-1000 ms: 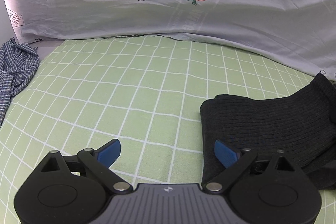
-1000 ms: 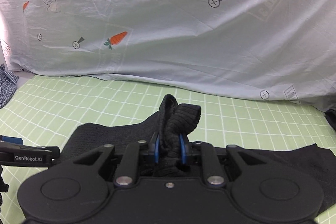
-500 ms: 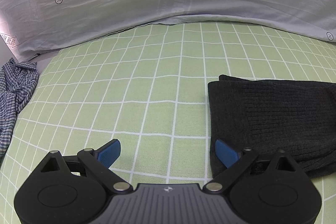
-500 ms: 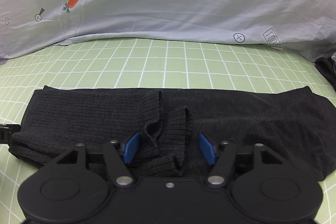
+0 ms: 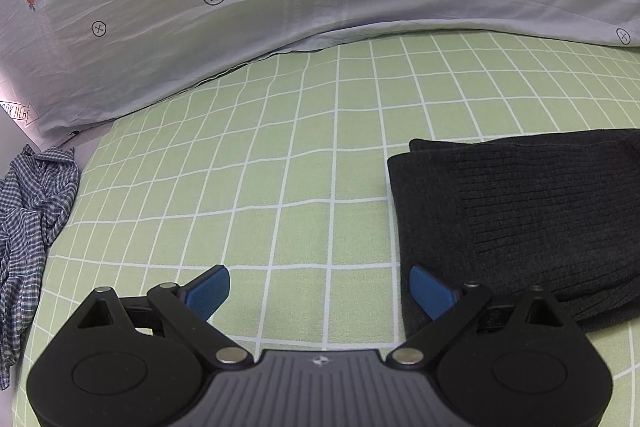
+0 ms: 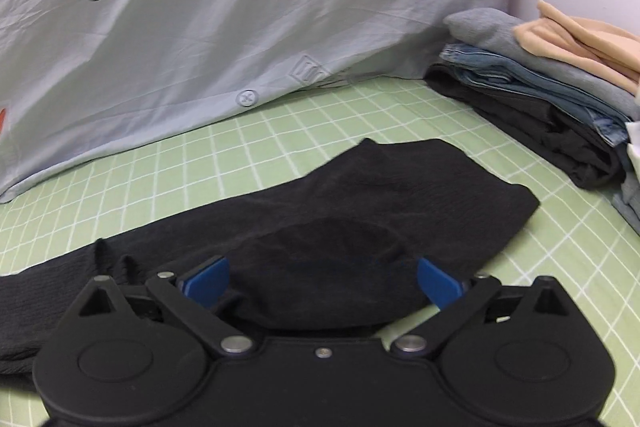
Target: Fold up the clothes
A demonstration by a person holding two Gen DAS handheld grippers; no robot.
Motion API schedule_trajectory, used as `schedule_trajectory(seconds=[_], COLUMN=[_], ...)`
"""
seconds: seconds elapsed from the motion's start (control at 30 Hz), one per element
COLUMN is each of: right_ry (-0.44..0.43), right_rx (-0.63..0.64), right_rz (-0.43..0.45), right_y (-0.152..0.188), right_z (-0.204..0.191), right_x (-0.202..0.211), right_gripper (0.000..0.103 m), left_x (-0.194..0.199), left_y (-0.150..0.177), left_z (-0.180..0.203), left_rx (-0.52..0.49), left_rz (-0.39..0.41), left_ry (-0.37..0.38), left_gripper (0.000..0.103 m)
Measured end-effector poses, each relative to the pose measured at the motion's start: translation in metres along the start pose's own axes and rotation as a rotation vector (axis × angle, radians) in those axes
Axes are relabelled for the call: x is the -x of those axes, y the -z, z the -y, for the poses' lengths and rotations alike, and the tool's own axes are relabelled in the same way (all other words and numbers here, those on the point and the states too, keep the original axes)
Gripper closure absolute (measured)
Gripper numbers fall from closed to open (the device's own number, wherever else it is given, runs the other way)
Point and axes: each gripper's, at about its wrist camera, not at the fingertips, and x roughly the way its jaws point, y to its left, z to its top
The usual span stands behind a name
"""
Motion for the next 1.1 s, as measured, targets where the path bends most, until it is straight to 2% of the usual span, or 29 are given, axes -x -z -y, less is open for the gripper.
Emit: schedule_trajectory(seconds=[0.1, 0.2, 0.57, 0.63, 0.7, 0.73, 0.77, 0.8, 0.87, 0.9, 1.1], right_ry=[0.072, 0.107, 0.090, 0.084, 0.091, 0.090, 0.083, 0.076, 0.052, 0.028, -0.192], right_rx=[-0.070, -0.133, -0.248, -0.272, -0.283, -0.290, -0.298, -0.306, -0.324, -0.342, -0.426], right_rz=[-0.024, -0.027, -0.027, -0.021, -0.005, 0.006, 0.019, 0.032, 0.055, 0.072, 0.163], right_y=[0.001, -0.001, -0.019, -0.020, -0.020, -0.020, -0.020, -0.021, -0.023, -0.025, -0.039], right_z=[0.032, 0.055, 0.086, 0.089, 0.090, 0.091, 0.092, 0.093, 0.096, 0.098, 0.085], right_x=[-0.014, -0.022, -0.060, -0.062, -0.061, -0.060, -0.058, -0.055, -0.050, -0.046, -0.018], right_gripper=[0.001, 0.001, 0.004, 0.012, 0.030, 0.034, 0.046, 0.063, 0.080, 0.085, 0.087], left_x=[0.000, -0.001, -0.001, 0.000, 0.000, 0.000, 0.000, 0.000, -0.001, -0.001, -0.001], left_y=[0.000, 0.000, -0.001, -0.001, -0.001, -0.001, 0.000, 0.000, 0.000, 0.000, 0.001], left_z=[0.001, 0.000, 0.001, 0.001, 0.002, 0.003, 0.003, 0.003, 0.003, 0.003, 0.000], left_rx=[-0.001, -0.004, -0.033, -0.036, -0.041, -0.042, -0.042, -0.043, -0.043, -0.042, -0.015], left_rz=[0.001, 0.001, 0.002, 0.002, 0.004, 0.005, 0.006, 0.007, 0.007, 0.007, 0.004], left_ry=[-0.002, -0.003, -0.005, -0.007, -0.010, -0.012, -0.014, -0.015, -0.017, -0.018, -0.015], left_gripper=[0.006, 0.006, 0.006, 0.006, 0.005, 0.005, 0.005, 0.005, 0.004, 0.004, 0.002])
